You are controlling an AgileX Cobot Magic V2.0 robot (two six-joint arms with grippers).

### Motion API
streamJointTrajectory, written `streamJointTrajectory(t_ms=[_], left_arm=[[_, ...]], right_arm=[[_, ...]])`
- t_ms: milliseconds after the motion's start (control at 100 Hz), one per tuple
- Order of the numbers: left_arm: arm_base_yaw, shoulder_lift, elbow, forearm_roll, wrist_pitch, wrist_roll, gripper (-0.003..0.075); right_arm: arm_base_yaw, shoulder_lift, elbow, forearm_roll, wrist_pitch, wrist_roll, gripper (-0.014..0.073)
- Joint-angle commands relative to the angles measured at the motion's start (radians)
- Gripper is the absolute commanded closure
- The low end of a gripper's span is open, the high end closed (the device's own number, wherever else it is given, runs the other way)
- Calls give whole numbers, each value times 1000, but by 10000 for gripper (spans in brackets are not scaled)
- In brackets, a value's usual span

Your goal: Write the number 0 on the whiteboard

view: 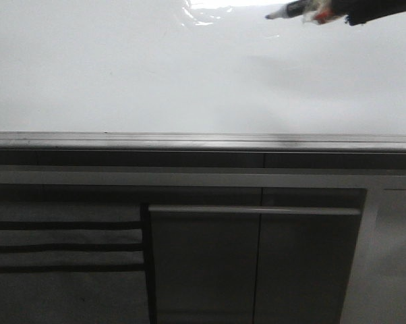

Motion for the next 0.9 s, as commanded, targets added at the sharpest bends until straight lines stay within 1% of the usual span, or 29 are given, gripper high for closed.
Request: streamJointTrajectory(t_ms=[0, 60, 120, 400, 600, 760, 850, 890], left_arm=[[2, 1, -28, -16, -85, -10, 226], [2, 1, -28, -16, -85, -10, 226], [2, 1, -28, -16, -85, -10, 226], [2, 1, -28, -16, -102, -10, 226], [2, 1, -28, -16, -102, -10, 226], [2, 1, -28, -16, -102, -10, 226], [2, 1, -28, -16, -102, -10, 226], [2, 1, -28, -16, -102, -10, 226]], right_arm=[[-3, 58, -127, -73, 78, 59, 609], [-3, 105, -180, -170, 90, 139, 609], [-3, 133, -211, -218, 88, 173, 609], [-1, 220, -309, -220, 98, 173, 609], [-1, 327, -424, -220, 114, 173, 609], [10, 420, -498, -231, 191, 173, 609], [11, 452, -511, -254, 265, 175, 609], [9, 458, -511, -285, 283, 192, 609]])
